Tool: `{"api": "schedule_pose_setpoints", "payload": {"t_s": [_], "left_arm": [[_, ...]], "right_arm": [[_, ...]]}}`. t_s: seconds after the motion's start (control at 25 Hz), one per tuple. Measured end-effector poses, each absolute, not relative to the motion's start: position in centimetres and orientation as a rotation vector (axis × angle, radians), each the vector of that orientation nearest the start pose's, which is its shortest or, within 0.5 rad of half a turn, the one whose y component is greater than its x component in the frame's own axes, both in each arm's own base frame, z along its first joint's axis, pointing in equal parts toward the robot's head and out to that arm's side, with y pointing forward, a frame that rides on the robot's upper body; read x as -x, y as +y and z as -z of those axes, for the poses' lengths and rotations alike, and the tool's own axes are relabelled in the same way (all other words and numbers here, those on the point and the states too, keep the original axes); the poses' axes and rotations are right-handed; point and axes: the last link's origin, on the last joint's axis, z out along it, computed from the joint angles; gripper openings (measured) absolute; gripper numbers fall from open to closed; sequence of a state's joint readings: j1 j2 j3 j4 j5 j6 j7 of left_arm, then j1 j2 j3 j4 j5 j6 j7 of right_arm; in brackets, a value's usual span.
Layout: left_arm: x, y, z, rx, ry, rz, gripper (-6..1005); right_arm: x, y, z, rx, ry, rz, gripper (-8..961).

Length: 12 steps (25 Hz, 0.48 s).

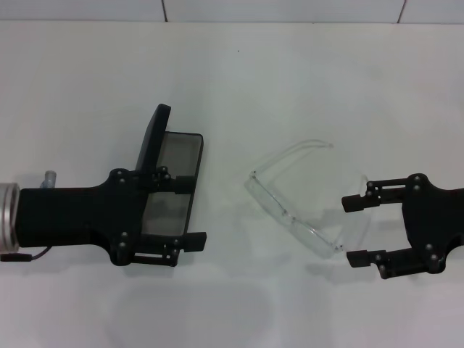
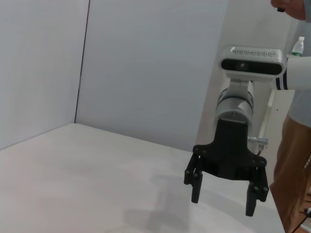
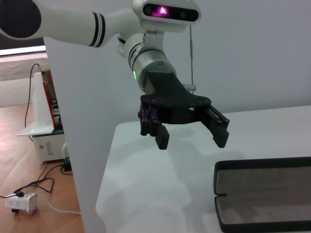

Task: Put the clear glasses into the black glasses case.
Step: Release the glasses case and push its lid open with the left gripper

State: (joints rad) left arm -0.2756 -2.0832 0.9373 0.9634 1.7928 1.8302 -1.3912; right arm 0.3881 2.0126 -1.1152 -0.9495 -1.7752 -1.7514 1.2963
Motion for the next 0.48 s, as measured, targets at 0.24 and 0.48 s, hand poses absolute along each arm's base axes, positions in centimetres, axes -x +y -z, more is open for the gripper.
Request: {"api": "schedule_pose_setpoints", "payload": {"t_s": [0.24, 0.48], "left_arm": [[25.23, 25.97, -2.35, 2.903, -0.366, 0.832, 860], [25.27, 25.98, -2.37, 2.896, -0.356, 0.832, 860]], "right_arm": [[-22.84, 28.87, -1.53, 3.041, 0.047, -0.656, 706], [-22.81, 28.91, -1.51, 3.041, 0.047, -0.657, 705]]}}
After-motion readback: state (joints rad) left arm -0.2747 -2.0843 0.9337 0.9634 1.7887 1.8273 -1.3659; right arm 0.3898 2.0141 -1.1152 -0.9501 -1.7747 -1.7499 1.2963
